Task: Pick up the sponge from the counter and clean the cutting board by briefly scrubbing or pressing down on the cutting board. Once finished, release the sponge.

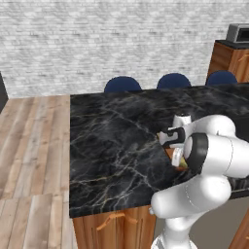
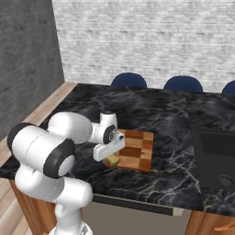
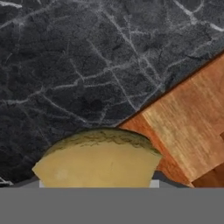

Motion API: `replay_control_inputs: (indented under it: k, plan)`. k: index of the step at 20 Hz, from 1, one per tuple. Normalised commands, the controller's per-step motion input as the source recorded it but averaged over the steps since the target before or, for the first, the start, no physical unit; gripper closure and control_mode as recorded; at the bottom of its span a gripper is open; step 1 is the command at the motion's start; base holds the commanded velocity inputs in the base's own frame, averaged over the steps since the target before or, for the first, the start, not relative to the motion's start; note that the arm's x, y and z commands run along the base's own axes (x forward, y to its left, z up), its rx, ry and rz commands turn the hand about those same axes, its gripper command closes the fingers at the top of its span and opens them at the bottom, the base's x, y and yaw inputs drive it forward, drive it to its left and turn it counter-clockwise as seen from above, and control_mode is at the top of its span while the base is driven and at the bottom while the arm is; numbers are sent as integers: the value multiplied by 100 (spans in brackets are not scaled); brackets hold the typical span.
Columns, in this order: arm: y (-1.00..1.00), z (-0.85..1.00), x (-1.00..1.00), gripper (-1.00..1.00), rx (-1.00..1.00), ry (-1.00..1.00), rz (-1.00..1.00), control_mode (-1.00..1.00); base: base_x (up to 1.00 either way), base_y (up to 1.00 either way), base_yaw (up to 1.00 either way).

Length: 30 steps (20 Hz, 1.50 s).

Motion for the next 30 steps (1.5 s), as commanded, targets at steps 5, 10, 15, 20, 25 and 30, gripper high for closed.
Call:
replay_control_inputs:
  k: [5,10,15,20,25,30]
  plan:
    - [0,-28,9,100,1,-7,5,-100,0,0,0]
    - [-3,-2,48,100,5,0,3,-100,0,0,0]
    - [-3,0,61,100,7,0,5,-100,0,0,0]
    - [0,0,64,100,7,0,6,-100,0,0,0]
    - [0,0,66,100,3,0,6,-100,0,0,0]
    - [3,0,54,100,0,0,6,-100,0,0,0]
